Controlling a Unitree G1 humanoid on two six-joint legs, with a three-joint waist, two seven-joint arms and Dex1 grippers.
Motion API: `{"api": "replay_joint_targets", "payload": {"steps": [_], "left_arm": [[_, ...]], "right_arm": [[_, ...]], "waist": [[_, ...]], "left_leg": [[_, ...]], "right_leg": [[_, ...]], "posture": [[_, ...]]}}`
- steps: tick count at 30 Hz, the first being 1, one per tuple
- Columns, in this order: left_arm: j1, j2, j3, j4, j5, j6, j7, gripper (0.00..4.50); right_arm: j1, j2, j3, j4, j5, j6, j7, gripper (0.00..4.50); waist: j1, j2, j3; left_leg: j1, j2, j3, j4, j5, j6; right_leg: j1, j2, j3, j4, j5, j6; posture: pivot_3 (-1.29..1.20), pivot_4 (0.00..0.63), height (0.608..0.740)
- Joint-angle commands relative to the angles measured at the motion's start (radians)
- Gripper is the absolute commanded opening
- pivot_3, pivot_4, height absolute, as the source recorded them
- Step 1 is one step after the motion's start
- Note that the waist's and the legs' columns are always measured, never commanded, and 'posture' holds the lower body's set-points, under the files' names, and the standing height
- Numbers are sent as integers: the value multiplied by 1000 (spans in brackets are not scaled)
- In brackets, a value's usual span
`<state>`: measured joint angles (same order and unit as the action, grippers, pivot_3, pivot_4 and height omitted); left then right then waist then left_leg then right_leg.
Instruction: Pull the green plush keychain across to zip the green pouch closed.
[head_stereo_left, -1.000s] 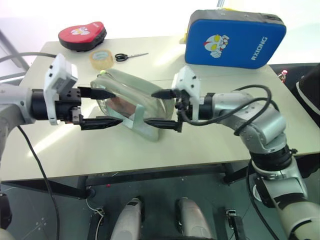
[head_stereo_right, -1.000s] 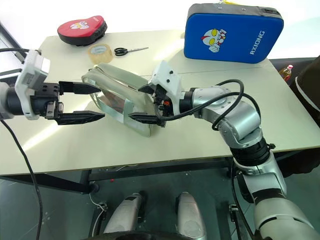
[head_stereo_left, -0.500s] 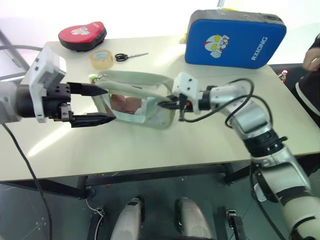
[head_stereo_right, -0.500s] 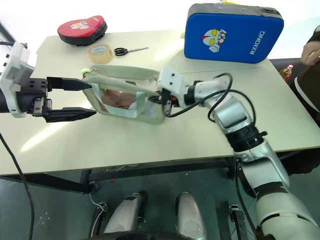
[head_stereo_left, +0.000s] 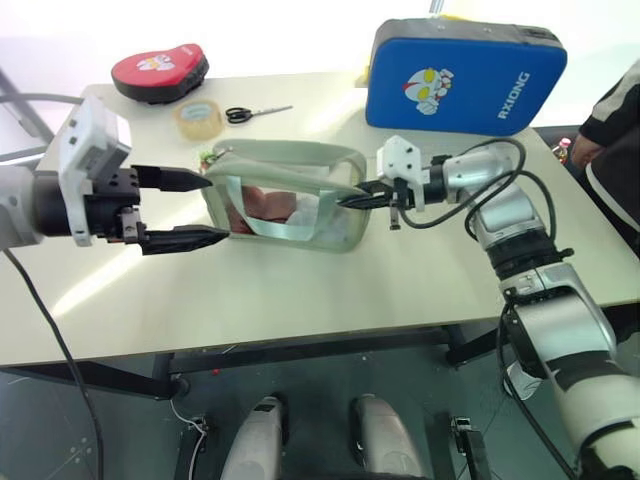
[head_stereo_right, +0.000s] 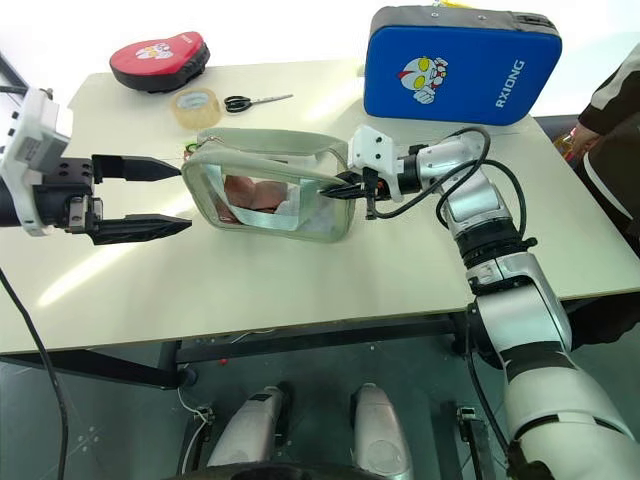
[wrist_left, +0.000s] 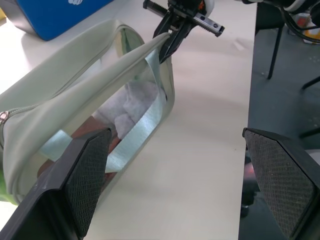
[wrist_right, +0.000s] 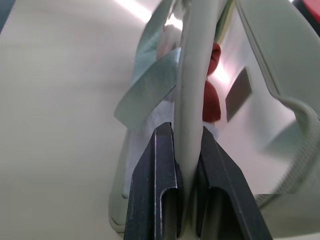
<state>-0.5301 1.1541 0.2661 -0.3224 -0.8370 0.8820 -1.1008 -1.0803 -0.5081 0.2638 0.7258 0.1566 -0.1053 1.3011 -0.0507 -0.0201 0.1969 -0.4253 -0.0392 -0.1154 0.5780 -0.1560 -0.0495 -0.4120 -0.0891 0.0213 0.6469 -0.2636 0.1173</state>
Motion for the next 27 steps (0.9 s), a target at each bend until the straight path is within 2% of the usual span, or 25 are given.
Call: {"api": "replay_joint_targets", "payload": {"steps": [1, 4, 8, 9, 16, 23, 27], "left_arm": [[-2, 2, 36, -10, 3, -18, 14, 4500], [11, 1, 39, -13, 4, -23, 17, 4500], [24, 7, 63, 1, 1, -18, 27, 4500], [30, 8, 71, 5, 2, -17, 32, 4500], [113, -22, 119, 95, 71, -62, 86, 4500], [72, -104, 85, 238, 169, -159, 172, 4500], [54, -137, 53, 271, 209, -200, 174, 4500]], "right_arm": [[-68, 7, -45, 74, -27, -54, -15, 839], [-75, -5, -59, 75, -29, -59, 7, 2138], [-59, -42, -90, -30, -11, -8, 29, 4316], [-52, -54, -98, -66, -4, 10, 30, 4466], [49, -103, -163, -325, 29, 178, -51, 4466], [140, -118, -205, -517, 87, 358, -104, 4466], [179, -130, -203, -562, 87, 389, -112, 4466]], "waist": [[0, 0, 0], [3, 0, 0], [6, 0, 0], [6, 0, 0], [5, 0, 0], [9, 0, 0], [8, 0, 0]], "left_leg": [[0, 0, 0, 0, 0, 0], [0, 0, 0, 0, 0, 0], [0, 0, 0, 0, 0, 0], [0, 0, 0, 0, 0, 0], [1, 0, 0, 0, 0, 0], [0, 0, 0, 0, 0, 0], [0, 0, 0, 0, 0, 0]], "right_leg": [[0, 0, 0, 0, 0, 0], [0, 0, 0, 0, 0, 0], [0, 0, 0, 0, 0, 0], [0, 0, 0, 0, 0, 0], [0, 0, 0, 1, 0, 0], [0, 0, 0, 1, 0, 0], [0, 0, 0, 1, 0, 0]], "posture": [[0, 150, 740], [0, 150, 740], [0, 150, 740], [0, 150, 740], [0, 150, 740], [0, 150, 740], [0, 150, 740]]}}
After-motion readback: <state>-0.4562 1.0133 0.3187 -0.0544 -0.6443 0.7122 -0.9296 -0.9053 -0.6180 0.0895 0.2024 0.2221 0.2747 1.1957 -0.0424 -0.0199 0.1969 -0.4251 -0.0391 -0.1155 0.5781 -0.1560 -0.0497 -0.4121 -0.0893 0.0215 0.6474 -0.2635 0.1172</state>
